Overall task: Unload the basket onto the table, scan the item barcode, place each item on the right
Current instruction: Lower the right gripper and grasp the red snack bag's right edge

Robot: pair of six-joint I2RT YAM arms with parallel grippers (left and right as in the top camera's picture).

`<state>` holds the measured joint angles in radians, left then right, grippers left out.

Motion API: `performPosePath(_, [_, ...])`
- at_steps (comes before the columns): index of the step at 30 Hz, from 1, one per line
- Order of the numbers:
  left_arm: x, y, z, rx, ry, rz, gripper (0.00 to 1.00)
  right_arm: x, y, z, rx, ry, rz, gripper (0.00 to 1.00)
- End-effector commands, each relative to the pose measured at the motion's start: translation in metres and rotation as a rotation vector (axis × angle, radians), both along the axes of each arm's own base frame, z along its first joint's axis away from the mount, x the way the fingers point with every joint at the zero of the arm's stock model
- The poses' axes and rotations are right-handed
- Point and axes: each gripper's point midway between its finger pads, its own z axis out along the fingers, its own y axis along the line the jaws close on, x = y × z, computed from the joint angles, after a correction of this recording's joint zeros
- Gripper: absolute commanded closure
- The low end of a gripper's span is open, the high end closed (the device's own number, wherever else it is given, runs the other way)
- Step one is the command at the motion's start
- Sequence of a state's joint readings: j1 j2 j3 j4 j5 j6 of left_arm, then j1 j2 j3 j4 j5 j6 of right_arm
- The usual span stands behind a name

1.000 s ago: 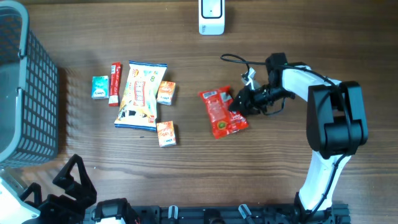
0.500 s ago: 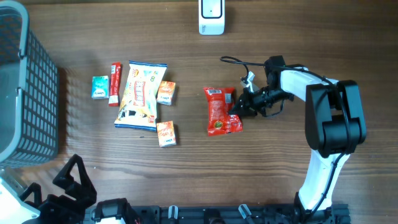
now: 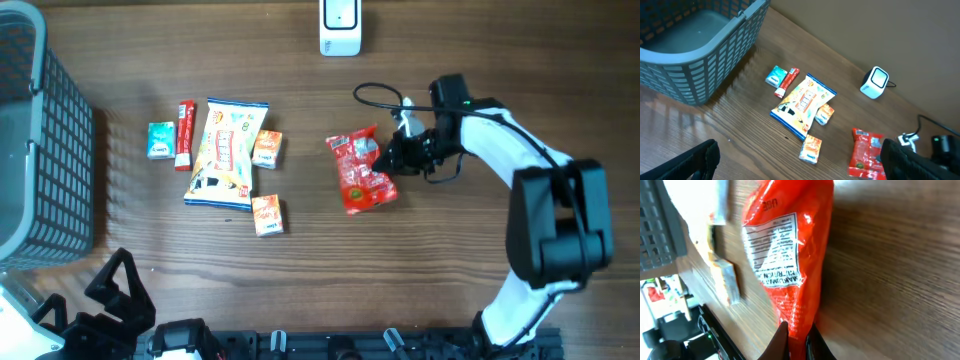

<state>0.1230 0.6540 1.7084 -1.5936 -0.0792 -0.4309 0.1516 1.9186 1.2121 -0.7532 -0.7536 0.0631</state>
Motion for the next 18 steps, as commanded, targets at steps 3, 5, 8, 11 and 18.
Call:
performPosePath(3, [0.0, -0.002, 0.002, -0.005, -0.007, -0.006, 0.0, 0.009, 0.013, 0.027, 0.109, -0.111, 0.046, 0.96])
performPosePath(5, [0.0, -0.002, 0.002, -0.005, -0.007, -0.006, 0.0, 0.011, 0.016, 0.03, 0.134, -0.128, 0.051, 0.96])
performPosePath(8, [0.0, -0.002, 0.002, -0.005, -0.007, -0.006, 0.0, 0.014, 0.009, 0.02, 0.065, -0.146, 0.052, 0.96])
performPosePath(11, [0.0, -0.002, 0.002, -0.005, -0.007, -0.006, 0.0, 0.008, 0.0, 0.005, -0.007, -0.129, 0.046, 0.7])
performPosePath(18, [0.0, -0.002, 0.002, -0.005, -0.007, -0.006, 0.0, -0.014, -0.004, -0.022, -0.013, -0.082, 0.038, 0.01])
